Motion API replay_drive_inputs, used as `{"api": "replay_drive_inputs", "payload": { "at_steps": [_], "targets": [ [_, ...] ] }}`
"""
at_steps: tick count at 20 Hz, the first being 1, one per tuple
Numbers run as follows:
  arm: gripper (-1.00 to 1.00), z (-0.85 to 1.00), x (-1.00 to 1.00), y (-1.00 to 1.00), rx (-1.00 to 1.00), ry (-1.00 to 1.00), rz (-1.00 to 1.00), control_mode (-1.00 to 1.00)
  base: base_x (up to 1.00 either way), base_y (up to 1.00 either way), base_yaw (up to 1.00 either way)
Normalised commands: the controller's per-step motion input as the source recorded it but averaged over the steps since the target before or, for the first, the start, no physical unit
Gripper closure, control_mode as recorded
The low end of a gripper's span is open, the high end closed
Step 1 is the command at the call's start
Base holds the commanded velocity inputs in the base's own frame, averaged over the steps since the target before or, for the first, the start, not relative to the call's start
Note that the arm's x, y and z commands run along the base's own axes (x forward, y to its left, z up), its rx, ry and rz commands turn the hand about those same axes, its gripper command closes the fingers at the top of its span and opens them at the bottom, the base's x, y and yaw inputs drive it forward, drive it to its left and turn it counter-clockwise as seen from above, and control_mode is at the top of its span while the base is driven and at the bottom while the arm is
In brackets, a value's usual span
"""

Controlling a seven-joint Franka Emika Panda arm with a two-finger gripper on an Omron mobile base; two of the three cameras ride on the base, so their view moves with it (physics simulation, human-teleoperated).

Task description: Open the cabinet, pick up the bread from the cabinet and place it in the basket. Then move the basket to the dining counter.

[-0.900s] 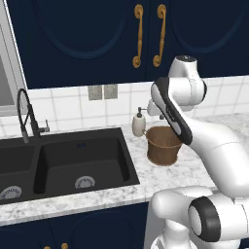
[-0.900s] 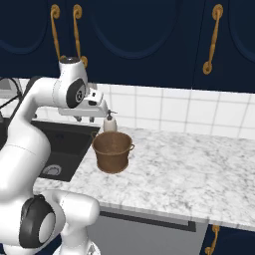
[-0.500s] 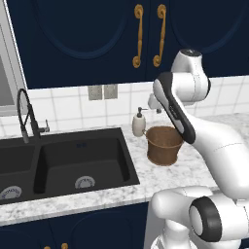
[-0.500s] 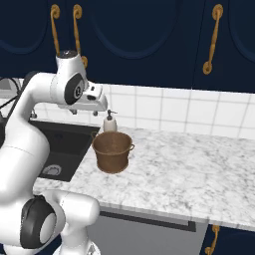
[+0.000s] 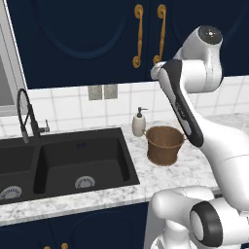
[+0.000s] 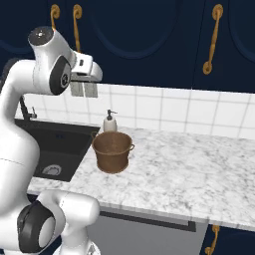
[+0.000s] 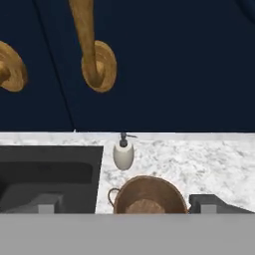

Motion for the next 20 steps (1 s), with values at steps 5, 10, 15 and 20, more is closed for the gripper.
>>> {"api": "replay_drive_inputs", "payload": {
  "at_steps": [5,10,15,20],
  "targets": [
    [-1.0,1.0,0.0,0.3,0.0,-0.4,-0.13,-1.0,0.0,0.0,0.0],
    [-1.0,0.79,0.17,0.02,0.04,-0.12,-0.05,-1.0,0.0,0.0,0.0],
    [-1.0,0.14,0.41,0.0,0.04,0.14,0.0,-1.0,0.0,0.0,0.0],
    [-1.0,0.0,0.37,0.03,0.0,0.02,0.0,-1.0,0.0,0.0,0.0]
  ]
}}
